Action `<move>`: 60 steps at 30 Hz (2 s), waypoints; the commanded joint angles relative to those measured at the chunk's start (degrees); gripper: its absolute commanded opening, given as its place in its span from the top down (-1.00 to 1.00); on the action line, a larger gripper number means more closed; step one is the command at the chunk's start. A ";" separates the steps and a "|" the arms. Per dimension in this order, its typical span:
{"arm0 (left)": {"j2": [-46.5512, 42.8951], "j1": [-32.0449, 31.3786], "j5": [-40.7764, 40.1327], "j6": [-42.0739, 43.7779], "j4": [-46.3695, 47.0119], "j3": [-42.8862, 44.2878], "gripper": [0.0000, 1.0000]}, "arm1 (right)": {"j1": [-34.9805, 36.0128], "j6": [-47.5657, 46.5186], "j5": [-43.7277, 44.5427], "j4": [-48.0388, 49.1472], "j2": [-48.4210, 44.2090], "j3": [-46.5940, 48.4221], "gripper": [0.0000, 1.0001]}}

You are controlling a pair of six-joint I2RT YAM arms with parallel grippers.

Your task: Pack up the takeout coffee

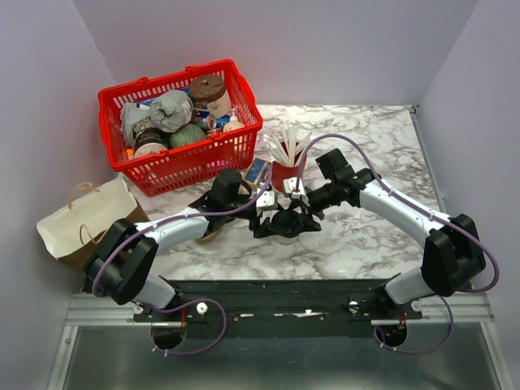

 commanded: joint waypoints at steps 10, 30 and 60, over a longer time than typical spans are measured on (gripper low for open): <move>12.86 0.17 2.33 -19.95 23.70 -9.64 -0.51 | 3.50 4.97 3.32 -1.48 4.88 -4.48 -0.56; 12.81 0.34 0.13 -25.25 30.18 -12.81 -0.66 | 3.94 7.16 3.58 -1.83 5.58 -2.28 -0.56; -16.31 10.45 -10.15 -15.92 -18.89 -0.06 -0.93 | 3.50 10.15 5.96 -1.75 -1.71 3.08 -1.00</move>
